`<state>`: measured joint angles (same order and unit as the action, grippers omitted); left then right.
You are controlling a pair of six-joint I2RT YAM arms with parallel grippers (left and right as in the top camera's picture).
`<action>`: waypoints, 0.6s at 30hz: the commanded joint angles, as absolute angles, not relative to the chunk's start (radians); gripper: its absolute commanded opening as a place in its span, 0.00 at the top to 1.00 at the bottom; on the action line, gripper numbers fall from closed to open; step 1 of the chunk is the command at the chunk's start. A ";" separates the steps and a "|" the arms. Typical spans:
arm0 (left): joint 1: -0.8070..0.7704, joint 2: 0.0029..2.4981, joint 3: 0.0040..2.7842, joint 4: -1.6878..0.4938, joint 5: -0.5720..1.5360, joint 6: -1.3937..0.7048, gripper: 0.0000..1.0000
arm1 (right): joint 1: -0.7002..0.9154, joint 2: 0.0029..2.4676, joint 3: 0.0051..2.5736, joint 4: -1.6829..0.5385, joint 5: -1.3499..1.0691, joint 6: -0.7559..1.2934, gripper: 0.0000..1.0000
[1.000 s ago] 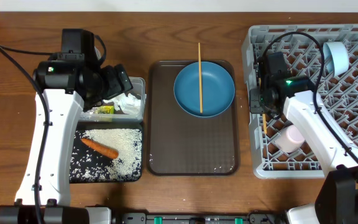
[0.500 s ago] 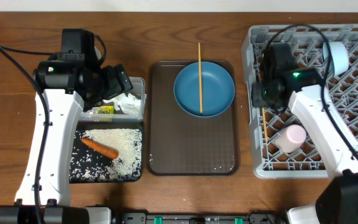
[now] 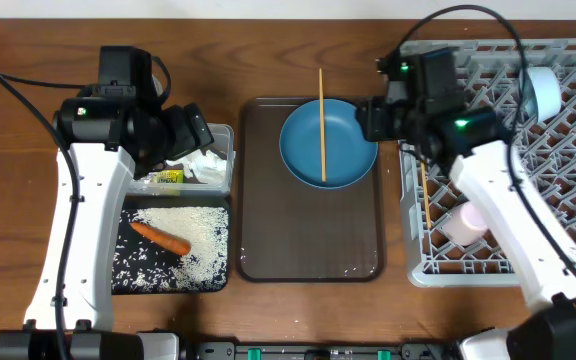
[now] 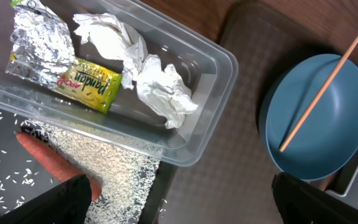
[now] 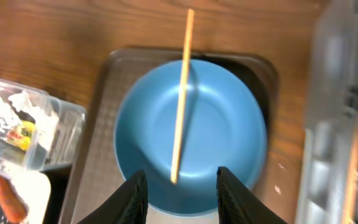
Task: Sort waste into correct bins and load items into the dishwasher rack
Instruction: 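Return the right gripper to the plate and grip the second chopstick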
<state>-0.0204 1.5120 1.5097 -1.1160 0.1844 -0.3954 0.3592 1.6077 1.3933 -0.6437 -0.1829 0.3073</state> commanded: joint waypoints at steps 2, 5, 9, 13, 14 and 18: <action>-0.016 1.498 1.534 -1.118 0.191 -0.397 0.05 | 0.421 1.697 1.365 -0.582 -0.104 0.344 0.66; -0.016 1.498 1.534 -1.118 0.191 -0.397 0.05 | 0.449 1.768 1.365 -0.521 -0.081 0.344 0.65; -0.016 1.498 1.534 -1.118 0.191 -0.397 0.05 | 0.482 1.869 1.365 -0.431 -0.081 0.344 0.64; -0.016 1.498 1.534 -1.118 0.191 -0.397 0.05 | 0.497 1.961 1.365 -0.350 -0.078 0.344 0.62; -0.016 1.498 1.534 -1.118 0.191 -0.397 0.05 | 0.497 1.980 1.365 -0.336 -0.078 0.344 0.62; -0.016 1.498 1.534 -1.118 0.191 -0.397 0.05 | 0.496 2.028 1.365 -0.302 -0.075 0.345 0.61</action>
